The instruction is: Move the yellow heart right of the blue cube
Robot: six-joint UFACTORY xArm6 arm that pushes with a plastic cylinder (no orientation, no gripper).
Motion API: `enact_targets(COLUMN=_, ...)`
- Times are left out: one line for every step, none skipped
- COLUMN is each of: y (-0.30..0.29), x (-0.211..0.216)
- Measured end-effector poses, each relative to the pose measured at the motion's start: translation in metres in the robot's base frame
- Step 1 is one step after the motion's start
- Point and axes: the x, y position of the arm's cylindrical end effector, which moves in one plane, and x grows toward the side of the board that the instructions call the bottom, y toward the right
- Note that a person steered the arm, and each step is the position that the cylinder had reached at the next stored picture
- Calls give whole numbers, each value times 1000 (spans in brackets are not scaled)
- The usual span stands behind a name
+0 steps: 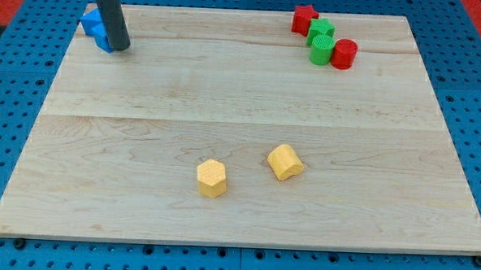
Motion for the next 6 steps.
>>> enact_targets(y=47, x=-1)
enact_targets(y=65, x=-14)
enact_targets(y=66, x=-29)
enact_targets(y=69, x=-34)
enact_targets(y=70, x=-35)
enact_targets(y=126, x=-6)
